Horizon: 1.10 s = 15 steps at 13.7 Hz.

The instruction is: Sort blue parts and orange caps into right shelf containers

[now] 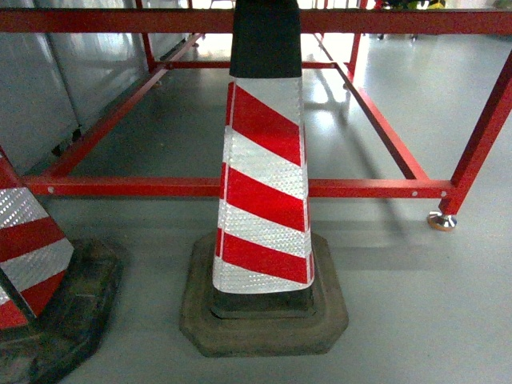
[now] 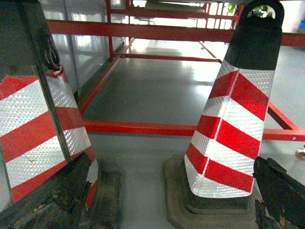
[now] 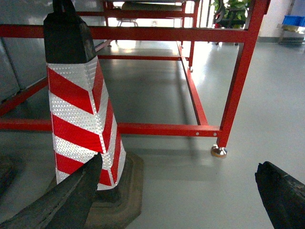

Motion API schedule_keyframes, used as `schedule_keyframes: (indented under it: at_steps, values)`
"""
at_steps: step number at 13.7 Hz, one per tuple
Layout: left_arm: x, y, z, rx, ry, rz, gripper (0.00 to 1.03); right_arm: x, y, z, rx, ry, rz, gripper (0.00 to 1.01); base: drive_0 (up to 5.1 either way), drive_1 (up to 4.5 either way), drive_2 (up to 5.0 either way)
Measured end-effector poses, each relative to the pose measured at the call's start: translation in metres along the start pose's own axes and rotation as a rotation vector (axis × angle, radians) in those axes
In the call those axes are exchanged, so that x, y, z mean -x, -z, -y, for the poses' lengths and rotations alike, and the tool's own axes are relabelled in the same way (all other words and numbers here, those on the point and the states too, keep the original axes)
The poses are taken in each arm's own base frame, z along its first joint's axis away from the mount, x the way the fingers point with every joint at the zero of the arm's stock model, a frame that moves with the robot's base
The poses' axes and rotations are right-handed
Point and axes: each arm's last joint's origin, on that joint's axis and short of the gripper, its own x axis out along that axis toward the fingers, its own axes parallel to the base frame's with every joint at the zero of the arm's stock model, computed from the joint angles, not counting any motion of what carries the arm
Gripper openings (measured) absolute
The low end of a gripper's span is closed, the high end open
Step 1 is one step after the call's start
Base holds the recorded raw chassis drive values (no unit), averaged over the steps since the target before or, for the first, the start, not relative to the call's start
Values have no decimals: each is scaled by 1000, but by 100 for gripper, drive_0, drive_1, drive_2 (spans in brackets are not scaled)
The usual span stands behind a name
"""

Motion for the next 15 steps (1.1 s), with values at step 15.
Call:
schedule_keyframes:
  at_steps: [15]
  values:
    - [0, 0, 0, 0, 0, 0, 98, 0, 0, 0, 0, 0, 0, 98, 0, 0, 0]
